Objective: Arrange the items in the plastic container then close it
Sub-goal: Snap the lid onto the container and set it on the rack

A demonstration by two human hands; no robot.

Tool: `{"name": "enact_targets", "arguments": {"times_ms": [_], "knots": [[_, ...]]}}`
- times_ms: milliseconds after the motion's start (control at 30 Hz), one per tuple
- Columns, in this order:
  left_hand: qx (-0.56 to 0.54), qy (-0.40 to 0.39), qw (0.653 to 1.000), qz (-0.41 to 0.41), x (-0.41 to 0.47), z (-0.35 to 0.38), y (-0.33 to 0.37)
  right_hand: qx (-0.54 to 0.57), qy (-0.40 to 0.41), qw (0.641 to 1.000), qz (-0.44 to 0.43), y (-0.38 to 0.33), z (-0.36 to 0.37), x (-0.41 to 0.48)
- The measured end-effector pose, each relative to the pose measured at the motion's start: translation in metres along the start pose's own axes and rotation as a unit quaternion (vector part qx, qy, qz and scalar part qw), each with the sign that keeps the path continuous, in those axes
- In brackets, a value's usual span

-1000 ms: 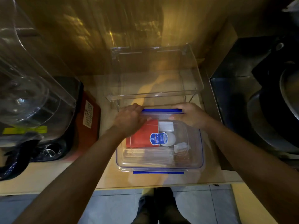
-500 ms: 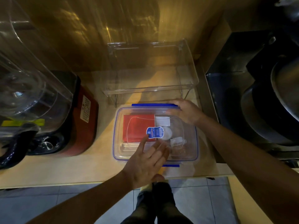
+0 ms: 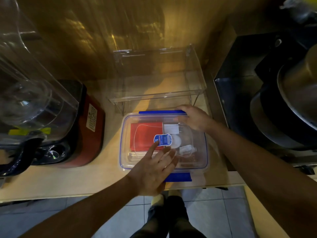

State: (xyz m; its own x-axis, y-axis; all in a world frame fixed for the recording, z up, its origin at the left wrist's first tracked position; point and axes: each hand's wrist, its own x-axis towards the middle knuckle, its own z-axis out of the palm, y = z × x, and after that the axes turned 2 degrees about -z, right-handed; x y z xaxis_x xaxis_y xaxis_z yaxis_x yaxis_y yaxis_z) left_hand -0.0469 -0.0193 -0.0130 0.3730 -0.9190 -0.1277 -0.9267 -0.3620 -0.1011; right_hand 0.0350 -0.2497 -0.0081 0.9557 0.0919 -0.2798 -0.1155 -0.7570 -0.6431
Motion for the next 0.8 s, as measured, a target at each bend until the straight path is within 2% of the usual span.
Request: {"name": "enact_targets", "arguments": {"times_ms": [100,267,333,467,800], "knots": [[-0.039,0.012,0.998,0.039,0.007,-0.011,-0.019,-0.001,-0.002,1.0,0.003,0.0,0.0,-0.001],[-0.127,-0.06,0.988,0.061,0.021,-0.007,-0.04,0.02,-0.017,1.0,0.006,-0.003,-0.002,-0.001],[-0.123,-0.056,0.989,0.065,0.02,-0.003,-0.041,0.032,-0.036,0.999,0.007,-0.005,-0.004,0.0],[-0.11,-0.043,0.99,0.081,0.022,-0.002,-0.042,-0.04,-0.073,0.996,0.007,-0.011,-0.008,0.007],[-0.166,-0.033,0.983,0.067,0.022,0.0,-0.04,-0.073,-0.021,0.996,-0.035,-0.026,0.006,0.008]]}}
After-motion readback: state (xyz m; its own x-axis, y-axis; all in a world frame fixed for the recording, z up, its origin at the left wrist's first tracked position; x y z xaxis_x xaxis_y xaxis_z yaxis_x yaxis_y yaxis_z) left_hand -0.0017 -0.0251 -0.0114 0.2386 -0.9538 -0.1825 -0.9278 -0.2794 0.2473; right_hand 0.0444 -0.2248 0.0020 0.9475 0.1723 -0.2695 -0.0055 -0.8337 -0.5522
